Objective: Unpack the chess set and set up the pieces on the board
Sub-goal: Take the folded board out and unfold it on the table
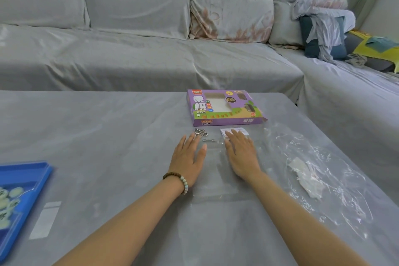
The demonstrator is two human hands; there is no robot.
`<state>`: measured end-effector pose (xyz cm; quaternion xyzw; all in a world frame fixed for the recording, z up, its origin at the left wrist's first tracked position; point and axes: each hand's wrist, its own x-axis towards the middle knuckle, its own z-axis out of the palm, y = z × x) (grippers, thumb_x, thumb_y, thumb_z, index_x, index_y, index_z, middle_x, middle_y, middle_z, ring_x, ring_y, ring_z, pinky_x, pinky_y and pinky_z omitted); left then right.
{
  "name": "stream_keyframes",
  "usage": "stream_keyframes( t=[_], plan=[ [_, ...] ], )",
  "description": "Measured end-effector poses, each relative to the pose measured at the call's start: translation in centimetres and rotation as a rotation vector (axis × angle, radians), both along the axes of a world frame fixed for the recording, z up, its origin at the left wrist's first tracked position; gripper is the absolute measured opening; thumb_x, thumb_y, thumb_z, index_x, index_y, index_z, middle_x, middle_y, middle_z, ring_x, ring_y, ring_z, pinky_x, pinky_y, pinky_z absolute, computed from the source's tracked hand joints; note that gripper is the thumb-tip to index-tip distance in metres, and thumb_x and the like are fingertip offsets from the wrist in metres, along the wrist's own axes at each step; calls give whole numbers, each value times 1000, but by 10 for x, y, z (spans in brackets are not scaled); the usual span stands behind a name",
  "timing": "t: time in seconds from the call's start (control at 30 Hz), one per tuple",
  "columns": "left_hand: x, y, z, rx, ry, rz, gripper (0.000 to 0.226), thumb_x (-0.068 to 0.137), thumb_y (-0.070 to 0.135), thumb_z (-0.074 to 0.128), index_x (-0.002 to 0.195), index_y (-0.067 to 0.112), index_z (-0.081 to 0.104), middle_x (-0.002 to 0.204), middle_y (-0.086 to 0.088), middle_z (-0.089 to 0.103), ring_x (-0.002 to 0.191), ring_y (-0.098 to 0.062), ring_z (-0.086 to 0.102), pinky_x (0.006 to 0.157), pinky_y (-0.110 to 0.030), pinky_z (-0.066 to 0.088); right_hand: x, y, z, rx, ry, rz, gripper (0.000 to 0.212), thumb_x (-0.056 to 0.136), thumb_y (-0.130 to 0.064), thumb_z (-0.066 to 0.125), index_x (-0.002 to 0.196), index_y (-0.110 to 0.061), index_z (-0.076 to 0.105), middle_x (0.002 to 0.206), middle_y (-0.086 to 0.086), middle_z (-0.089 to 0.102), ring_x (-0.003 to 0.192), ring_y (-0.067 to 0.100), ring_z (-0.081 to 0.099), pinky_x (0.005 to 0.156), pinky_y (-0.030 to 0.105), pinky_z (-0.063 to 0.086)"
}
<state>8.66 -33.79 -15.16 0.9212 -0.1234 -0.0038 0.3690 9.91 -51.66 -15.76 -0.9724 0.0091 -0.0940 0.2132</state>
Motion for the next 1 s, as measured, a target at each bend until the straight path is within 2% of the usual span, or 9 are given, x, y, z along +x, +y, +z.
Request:
stream_keyframes(
  t=[0.13,0.23,0.47,0.63,0.7,0.8,0.87,1.0],
  plan=[
    [-20,39,0,-5,0,47,54,97,47,22,146,23,23,155,6,13,143,-11,2,117,-29,3,-20,41,17,101,6,74,44,101,-37,29,142,-23,37,152,-3,29,144,14,16,116,30,6],
    [-36,89,-3,72,6,107,57,96,51,19,146,23,23,155,5,15,143,-12,4,117,-31,4,-39,83,21,146,-9,162,42,101,-36,31,138,-22,43,149,-3,36,141,12,24,114,26,10],
    [-76,232,9,282,-93,278,67,89,56,23,145,19,26,154,1,18,144,-19,7,117,-35,3,-73,187,11,232,102,327,41,101,-32,34,138,-18,46,149,0,37,139,11,28,112,20,14],
    [-112,321,2,325,-75,405,65,92,53,39,146,19,24,154,2,18,144,-19,5,117,-36,4,-90,260,0,224,157,413,42,101,-34,34,139,-20,42,149,-1,37,138,11,29,111,20,14],
    [-123,339,-1,382,-63,420,72,86,64,38,144,21,28,153,2,21,143,-19,10,116,-36,8,-96,281,-2,245,164,428,42,100,-33,37,139,-19,42,148,-1,38,137,12,32,111,20,16],
    [-141,361,-5,458,-99,414,100,66,86,10,141,25,36,149,3,32,139,-20,23,113,-36,17,-110,322,0,295,154,476,42,98,-34,41,137,-19,43,143,-2,42,131,12,39,110,22,25],
    [-148,368,-11,477,-120,384,109,65,88,-2,139,22,40,146,1,38,136,-21,31,111,-37,24,-115,344,2,296,151,527,41,98,-34,43,136,-19,43,139,-2,45,127,14,43,108,25,30],
    [-155,369,-10,490,-119,347,96,77,82,10,125,14,58,131,-4,56,122,-26,52,96,-39,44,-109,365,10,217,123,578,32,96,-33,47,124,-19,51,127,-1,51,116,15,49,100,28,38]
  ],
)
